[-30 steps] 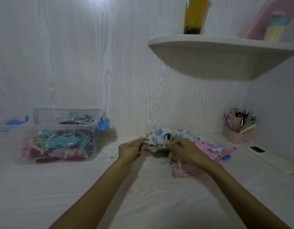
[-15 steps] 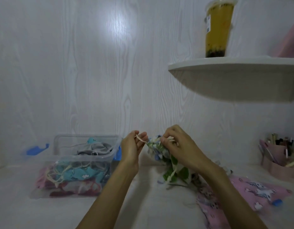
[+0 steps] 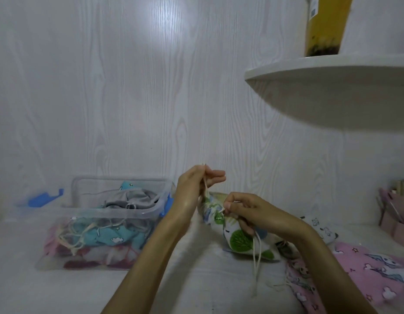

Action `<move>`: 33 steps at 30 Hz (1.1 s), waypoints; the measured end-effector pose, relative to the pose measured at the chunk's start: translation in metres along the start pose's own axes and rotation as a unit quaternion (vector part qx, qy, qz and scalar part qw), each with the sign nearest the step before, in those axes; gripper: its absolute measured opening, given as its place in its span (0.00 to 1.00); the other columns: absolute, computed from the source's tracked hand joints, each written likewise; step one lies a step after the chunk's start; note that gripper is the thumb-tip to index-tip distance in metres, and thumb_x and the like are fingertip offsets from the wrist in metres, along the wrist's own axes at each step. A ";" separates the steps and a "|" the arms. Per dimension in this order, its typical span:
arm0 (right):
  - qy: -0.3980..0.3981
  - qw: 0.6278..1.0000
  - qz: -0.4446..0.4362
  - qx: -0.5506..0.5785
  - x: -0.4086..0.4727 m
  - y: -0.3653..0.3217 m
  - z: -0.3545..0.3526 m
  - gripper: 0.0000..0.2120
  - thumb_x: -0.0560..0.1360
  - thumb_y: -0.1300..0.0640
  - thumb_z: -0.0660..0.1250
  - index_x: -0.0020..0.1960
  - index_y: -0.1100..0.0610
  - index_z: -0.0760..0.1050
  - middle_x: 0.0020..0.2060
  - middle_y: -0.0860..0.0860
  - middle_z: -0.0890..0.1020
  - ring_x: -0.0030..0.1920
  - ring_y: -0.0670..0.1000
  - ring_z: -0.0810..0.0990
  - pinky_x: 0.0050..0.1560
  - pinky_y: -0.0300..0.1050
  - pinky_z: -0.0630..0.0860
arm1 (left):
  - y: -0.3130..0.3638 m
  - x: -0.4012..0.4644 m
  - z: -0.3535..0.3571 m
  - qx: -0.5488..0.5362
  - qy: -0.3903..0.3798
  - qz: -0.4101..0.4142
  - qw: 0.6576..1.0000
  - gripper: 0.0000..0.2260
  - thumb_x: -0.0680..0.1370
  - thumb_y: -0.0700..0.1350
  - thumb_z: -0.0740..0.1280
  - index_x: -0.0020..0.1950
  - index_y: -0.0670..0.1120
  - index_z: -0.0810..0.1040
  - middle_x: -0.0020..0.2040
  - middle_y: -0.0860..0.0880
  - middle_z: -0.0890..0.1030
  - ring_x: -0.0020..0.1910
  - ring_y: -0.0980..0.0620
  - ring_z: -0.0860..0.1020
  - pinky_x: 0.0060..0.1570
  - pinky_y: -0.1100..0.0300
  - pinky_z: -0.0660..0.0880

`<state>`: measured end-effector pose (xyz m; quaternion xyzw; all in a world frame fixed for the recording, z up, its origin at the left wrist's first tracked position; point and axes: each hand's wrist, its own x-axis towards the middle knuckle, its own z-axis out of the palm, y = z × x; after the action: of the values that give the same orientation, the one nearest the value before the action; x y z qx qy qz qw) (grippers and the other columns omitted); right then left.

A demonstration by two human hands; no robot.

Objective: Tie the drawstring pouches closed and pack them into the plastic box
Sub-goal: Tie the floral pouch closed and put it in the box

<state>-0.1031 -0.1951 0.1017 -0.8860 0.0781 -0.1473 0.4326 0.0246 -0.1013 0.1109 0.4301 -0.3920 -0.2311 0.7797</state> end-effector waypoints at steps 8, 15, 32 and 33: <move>-0.142 0.986 0.093 -0.003 -0.009 0.023 0.001 0.07 0.80 0.58 0.60 0.44 0.56 0.73 0.23 0.43 0.76 0.21 0.41 0.72 0.25 0.33 0.67 | -0.010 -0.006 -0.030 0.272 -0.204 -0.168 0.925 0.14 0.82 0.38 0.55 0.38 0.44 0.73 0.24 0.52 0.73 0.20 0.60 0.65 0.29 0.65 0.67; -0.078 0.992 0.084 -0.059 -0.017 0.008 -0.017 0.16 0.78 0.50 0.62 0.34 0.55 0.76 0.24 0.45 0.73 0.23 0.42 0.67 0.26 0.34 0.64 | -0.021 0.002 -0.035 0.209 -0.114 -0.137 0.961 0.12 0.82 0.40 0.57 0.45 0.42 0.79 0.26 0.55 0.72 0.20 0.62 0.65 0.21 0.71 0.61; 0.120 0.987 0.100 0.028 -0.041 -0.013 -0.052 0.14 0.77 0.49 0.62 0.37 0.55 0.73 0.25 0.45 0.71 0.28 0.44 0.66 0.37 0.38 0.65 | -0.054 -0.040 0.027 0.340 -0.394 -0.255 0.815 0.18 0.79 0.51 0.61 0.36 0.52 0.86 0.28 0.54 0.75 0.28 0.60 0.70 0.38 0.62 0.65; 0.131 0.988 0.083 0.014 -0.037 -0.013 -0.046 0.13 0.78 0.49 0.61 0.38 0.54 0.75 0.27 0.45 0.74 0.31 0.44 0.69 0.39 0.38 0.66 | -0.056 -0.044 0.029 0.343 -0.413 -0.246 0.807 0.15 0.79 0.54 0.61 0.45 0.51 0.86 0.32 0.54 0.77 0.32 0.59 0.73 0.40 0.63 0.68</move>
<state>-0.1530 -0.2115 0.1316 -0.8432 0.2053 -0.2270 0.4419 -0.0259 -0.1141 0.0550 0.6155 -0.6122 -0.4212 0.2627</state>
